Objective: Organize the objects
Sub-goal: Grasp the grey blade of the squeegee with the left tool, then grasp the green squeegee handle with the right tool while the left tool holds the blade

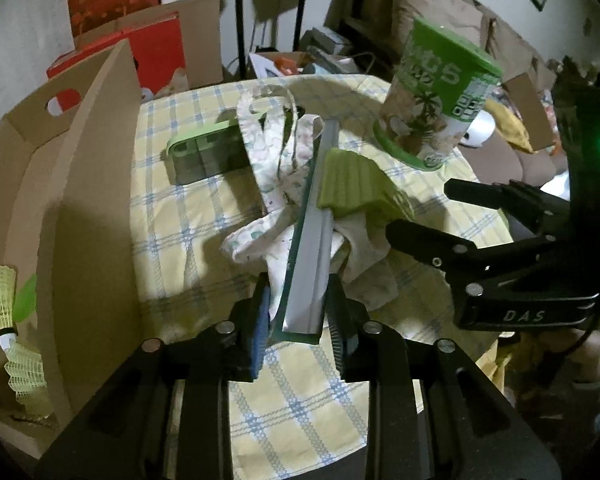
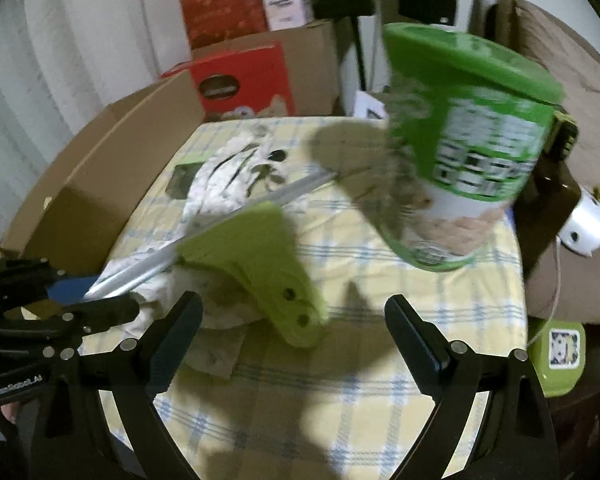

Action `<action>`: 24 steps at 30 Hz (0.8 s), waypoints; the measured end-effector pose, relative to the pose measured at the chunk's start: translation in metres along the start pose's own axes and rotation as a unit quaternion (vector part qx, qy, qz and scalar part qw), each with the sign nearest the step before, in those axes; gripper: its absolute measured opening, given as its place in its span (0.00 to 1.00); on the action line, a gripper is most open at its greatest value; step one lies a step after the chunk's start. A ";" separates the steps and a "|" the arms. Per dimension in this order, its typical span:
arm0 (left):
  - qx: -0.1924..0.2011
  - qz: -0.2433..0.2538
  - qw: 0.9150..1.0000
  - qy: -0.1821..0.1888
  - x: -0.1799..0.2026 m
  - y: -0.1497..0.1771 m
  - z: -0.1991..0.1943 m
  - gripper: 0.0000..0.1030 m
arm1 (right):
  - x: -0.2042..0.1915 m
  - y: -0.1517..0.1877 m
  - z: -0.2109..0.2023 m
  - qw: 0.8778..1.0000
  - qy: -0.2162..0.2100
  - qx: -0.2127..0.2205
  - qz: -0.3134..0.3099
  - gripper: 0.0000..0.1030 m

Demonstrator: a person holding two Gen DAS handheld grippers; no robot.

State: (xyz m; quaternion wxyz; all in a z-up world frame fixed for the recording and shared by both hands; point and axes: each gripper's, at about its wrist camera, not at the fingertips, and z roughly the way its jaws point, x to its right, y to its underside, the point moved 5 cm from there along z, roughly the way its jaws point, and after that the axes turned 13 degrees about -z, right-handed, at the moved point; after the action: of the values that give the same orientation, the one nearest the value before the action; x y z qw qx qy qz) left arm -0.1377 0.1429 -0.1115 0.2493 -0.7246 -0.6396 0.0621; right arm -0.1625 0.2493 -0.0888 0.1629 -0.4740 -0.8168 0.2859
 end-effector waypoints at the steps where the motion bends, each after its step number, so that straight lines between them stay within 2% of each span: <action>1: -0.003 -0.010 1.000 0.002 -0.002 -0.001 0.001 0.27 | -0.001 -0.001 0.004 1.000 0.000 -0.004 -0.004 0.91; 5: -0.003 -0.038 0.999 0.023 -0.009 -0.004 -0.003 0.47 | 0.001 -0.003 0.016 1.000 0.005 -0.019 -0.018 0.90; 7: 0.004 -0.044 0.999 0.026 -0.010 -0.009 -0.006 0.48 | 0.002 -0.003 0.021 1.000 0.002 -0.025 -0.018 0.84; 10: 0.002 -0.034 0.999 0.016 -0.007 -0.015 -0.001 0.48 | 0.002 -0.003 0.026 0.999 0.000 -0.034 -0.026 0.73; 12: -0.002 -0.028 1.000 0.014 -0.005 -0.014 0.003 0.48 | -0.001 -0.003 0.030 0.999 0.002 -0.038 -0.032 0.59; 13: -0.006 -0.023 1.000 0.013 -0.003 -0.013 0.007 0.48 | -0.003 -0.002 0.033 0.999 -0.001 -0.040 -0.033 0.55; 17: -0.023 -0.008 1.000 0.013 0.003 -0.010 0.019 0.45 | -0.004 -0.002 0.034 0.999 -0.005 -0.036 -0.028 0.52; 20: -0.025 -0.007 1.000 0.015 0.004 -0.008 0.023 0.29 | -0.004 -0.003 0.028 1.000 -0.002 -0.019 -0.025 0.49; 24: -0.014 -0.004 1.000 0.023 0.007 -0.011 0.015 0.27 | -0.004 -0.006 0.018 1.000 0.012 -0.002 -0.028 0.48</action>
State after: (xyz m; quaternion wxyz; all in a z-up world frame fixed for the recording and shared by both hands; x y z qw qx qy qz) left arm -0.1526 0.1547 -0.1184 0.2538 -0.7267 -0.6373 0.0357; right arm -0.1740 0.2377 -0.0992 0.1797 -0.4543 -0.8285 0.2735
